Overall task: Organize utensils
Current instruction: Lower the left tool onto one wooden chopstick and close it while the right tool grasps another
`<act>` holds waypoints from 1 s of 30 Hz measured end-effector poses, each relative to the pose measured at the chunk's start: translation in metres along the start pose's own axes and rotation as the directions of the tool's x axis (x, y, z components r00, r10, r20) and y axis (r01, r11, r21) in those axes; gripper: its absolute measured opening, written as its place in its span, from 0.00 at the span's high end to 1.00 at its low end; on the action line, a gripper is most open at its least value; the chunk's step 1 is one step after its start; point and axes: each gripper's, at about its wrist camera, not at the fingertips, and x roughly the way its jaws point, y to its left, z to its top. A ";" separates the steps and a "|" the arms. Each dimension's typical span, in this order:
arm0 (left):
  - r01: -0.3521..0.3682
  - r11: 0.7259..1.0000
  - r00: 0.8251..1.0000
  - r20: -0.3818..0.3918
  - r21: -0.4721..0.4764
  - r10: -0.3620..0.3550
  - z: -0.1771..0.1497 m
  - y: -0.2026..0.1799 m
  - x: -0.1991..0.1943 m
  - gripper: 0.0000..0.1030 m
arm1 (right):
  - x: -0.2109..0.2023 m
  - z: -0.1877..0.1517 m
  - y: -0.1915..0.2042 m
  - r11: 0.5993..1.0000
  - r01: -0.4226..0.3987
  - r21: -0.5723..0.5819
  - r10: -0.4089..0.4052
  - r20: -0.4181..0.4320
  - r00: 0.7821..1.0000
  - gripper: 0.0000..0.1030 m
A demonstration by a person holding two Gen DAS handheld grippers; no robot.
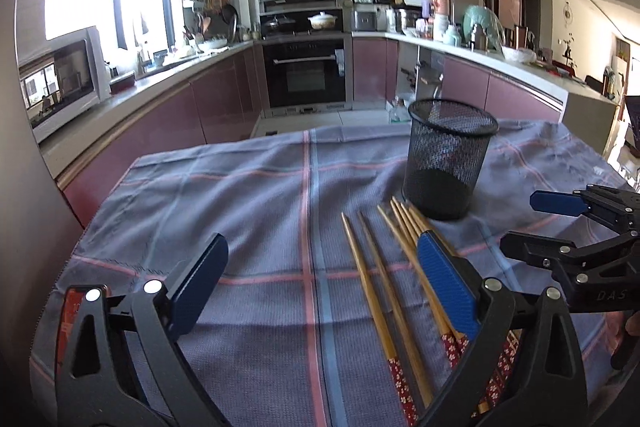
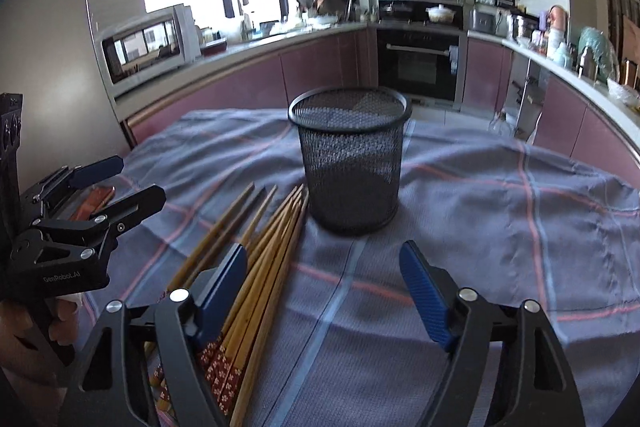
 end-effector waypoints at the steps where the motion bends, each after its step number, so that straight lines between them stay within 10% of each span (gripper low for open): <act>1: 0.007 1.000 1.000 -0.024 0.007 -0.006 -0.003 0.000 0.006 0.13 | 0.005 -0.002 0.001 1.000 -0.009 0.001 0.009 -0.025 1.000 0.36; 9: 0.050 0.998 0.986 -0.161 0.039 -0.043 -0.022 -0.003 0.040 0.24 | 0.020 -0.009 0.009 0.999 -0.031 -0.031 0.027 -0.120 0.992 0.55; 30: 0.137 0.990 0.949 -0.292 0.041 -0.119 -0.024 -0.013 0.061 0.57 | 0.036 0.003 0.013 0.999 -0.026 -0.044 0.018 -0.187 0.982 0.66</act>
